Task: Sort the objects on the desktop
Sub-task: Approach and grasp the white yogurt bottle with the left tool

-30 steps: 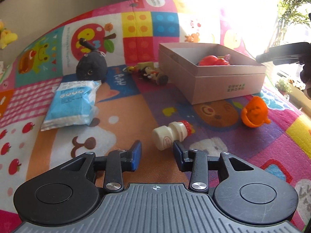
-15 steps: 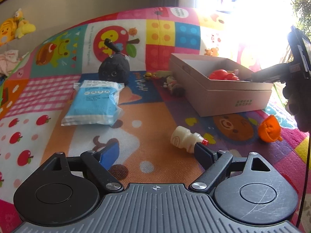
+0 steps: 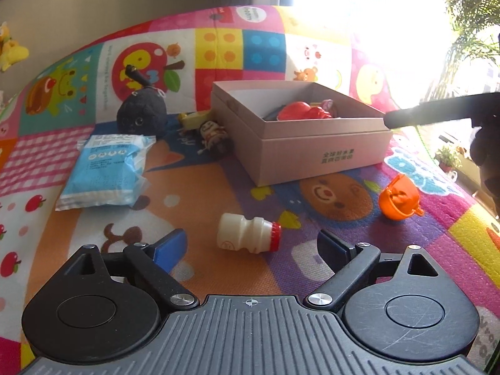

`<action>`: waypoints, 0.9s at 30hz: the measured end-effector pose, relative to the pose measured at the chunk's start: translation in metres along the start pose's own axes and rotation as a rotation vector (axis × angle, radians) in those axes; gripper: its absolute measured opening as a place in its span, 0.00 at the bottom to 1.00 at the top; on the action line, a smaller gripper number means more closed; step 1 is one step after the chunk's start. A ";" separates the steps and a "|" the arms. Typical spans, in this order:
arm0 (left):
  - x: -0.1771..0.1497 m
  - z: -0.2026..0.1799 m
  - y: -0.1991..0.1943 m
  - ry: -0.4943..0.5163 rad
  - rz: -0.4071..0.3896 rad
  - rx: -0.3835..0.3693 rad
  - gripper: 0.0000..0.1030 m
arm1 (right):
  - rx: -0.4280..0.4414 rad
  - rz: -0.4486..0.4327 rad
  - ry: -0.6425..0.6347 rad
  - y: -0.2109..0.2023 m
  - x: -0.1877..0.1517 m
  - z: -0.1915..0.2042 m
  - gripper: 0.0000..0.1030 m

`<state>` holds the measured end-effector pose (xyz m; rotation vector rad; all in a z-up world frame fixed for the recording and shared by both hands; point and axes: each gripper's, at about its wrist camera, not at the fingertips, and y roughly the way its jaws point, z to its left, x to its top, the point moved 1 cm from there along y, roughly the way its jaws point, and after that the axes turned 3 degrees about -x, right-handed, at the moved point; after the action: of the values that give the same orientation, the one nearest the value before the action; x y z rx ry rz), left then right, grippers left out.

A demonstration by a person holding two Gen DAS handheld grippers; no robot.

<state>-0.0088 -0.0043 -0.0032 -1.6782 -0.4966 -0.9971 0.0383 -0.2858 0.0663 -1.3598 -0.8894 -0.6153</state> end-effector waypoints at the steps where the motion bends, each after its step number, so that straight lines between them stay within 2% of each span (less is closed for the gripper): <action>1: 0.001 -0.003 0.002 0.000 0.004 -0.008 0.92 | 0.007 0.019 -0.012 -0.005 -0.010 0.002 0.86; 5: 0.003 -0.019 0.010 0.018 0.033 -0.061 0.94 | 0.036 0.096 -0.032 -0.015 -0.048 0.013 0.90; 7: 0.002 -0.026 0.013 0.030 0.049 -0.067 0.97 | 0.058 0.116 -0.031 -0.017 -0.059 0.018 0.90; 9: 0.002 -0.028 0.016 0.020 0.070 -0.060 0.98 | 0.087 0.125 -0.023 -0.019 -0.067 0.023 0.95; 12: 0.001 -0.025 0.016 -0.010 0.092 -0.047 1.00 | 0.112 0.135 -0.028 -0.019 -0.071 0.029 0.96; 16: 0.000 -0.025 0.017 -0.012 0.097 -0.039 1.00 | 0.100 0.152 -0.051 -0.015 -0.073 0.034 0.97; 22: 0.001 -0.034 0.020 0.064 0.144 -0.007 1.00 | 0.101 0.163 -0.047 -0.012 -0.073 0.033 1.00; 27: 0.002 -0.030 0.018 -0.008 0.116 0.003 1.00 | 0.087 0.167 -0.069 -0.012 -0.075 0.037 1.00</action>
<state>-0.0052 -0.0387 -0.0097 -1.6892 -0.4018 -0.9048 -0.0192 -0.2603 0.0105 -1.3672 -0.8382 -0.4000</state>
